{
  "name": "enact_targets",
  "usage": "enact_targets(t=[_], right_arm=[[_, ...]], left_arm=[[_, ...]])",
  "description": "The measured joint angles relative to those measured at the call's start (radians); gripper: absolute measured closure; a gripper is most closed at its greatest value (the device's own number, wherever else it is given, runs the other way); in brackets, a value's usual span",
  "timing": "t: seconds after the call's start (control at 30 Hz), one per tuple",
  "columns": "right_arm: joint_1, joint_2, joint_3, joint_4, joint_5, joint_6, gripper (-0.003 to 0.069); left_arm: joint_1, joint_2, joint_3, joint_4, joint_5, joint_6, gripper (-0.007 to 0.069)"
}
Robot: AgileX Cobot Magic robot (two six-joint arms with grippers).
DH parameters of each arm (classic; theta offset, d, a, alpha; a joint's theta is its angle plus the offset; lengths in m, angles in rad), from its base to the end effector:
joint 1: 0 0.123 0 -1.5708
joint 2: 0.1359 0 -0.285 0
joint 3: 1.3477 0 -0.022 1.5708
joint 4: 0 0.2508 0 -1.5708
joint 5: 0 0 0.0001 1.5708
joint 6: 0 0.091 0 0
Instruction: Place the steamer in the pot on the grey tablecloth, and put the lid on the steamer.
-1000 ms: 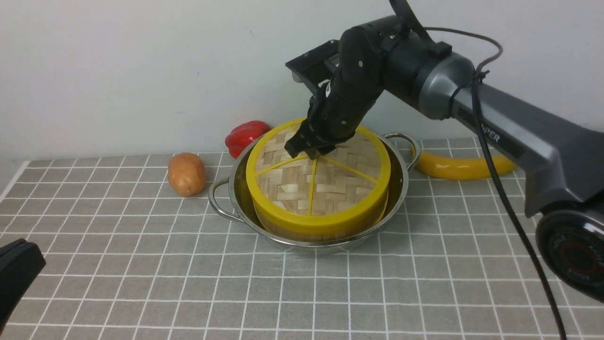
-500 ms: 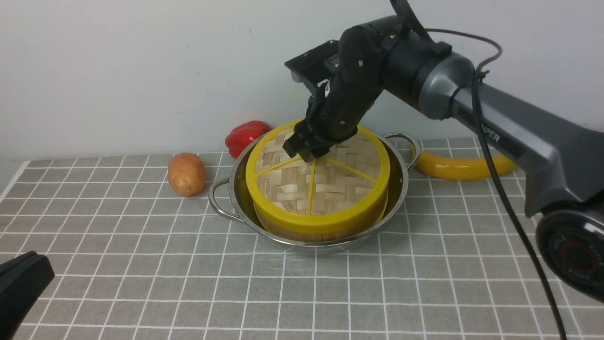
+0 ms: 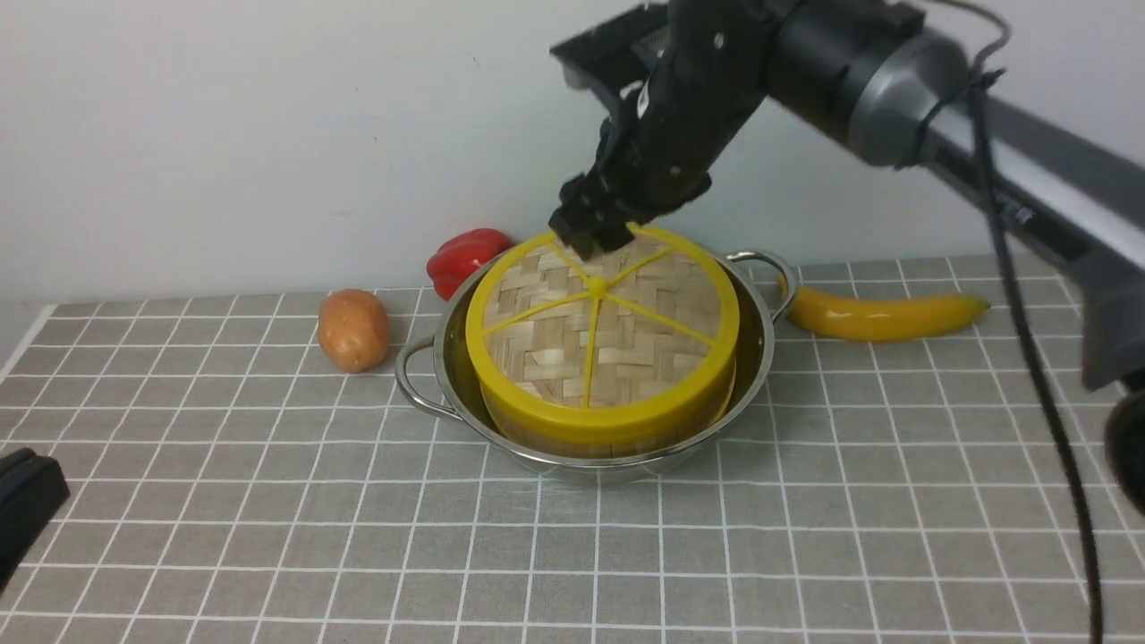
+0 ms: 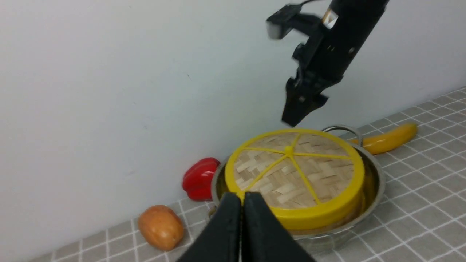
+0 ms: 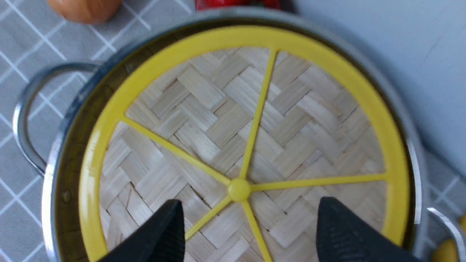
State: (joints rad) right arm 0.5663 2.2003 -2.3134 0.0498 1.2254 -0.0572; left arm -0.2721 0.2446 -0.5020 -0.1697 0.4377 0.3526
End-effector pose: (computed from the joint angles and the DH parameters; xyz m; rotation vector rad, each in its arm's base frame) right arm 0.4078 0.2643 0.3222 -0.7975 2.4906 0.2495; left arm 0.0507 -0.0209 0.3262 0.4397 1.6001 -0.1152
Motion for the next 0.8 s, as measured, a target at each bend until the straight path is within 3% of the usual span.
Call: enact_targets(t=[0.2,0.37,0.53,0.63,0.73,0.8], right_arm=[[0.000,-0.243,0.029,-0.050,0.000,0.007,0.0180],[0.000,-0.528,0.140,-0.055,0.000,0.028,0.0180],[0.000,-0.812,0.297,-0.055,-0.002,0.035,0.0196],[0.000,-1.042,0.540,-0.056,-0.006,0.039,0.0272],[0.000,-1.145,0.690,-0.056,-0.023,0.039,0.0324],[0.000,-1.253,0.884,-0.056,-0.117,0.040,0.0393]], left_arm=[[0.000,0.016,0.000,0.190,-0.060,-0.081,0.0623],[0.000,0.112,0.017,0.372,-0.086,-0.331,0.0623],[0.000,0.191,0.080,0.508,-0.143,-0.499,0.0623],[0.000,0.241,0.143,0.586,-0.219,-0.656,0.0623],[0.000,0.247,0.159,0.607,-0.265,-0.699,0.0623],[0.000,0.247,0.160,0.615,-0.290,-0.710,0.0623]])
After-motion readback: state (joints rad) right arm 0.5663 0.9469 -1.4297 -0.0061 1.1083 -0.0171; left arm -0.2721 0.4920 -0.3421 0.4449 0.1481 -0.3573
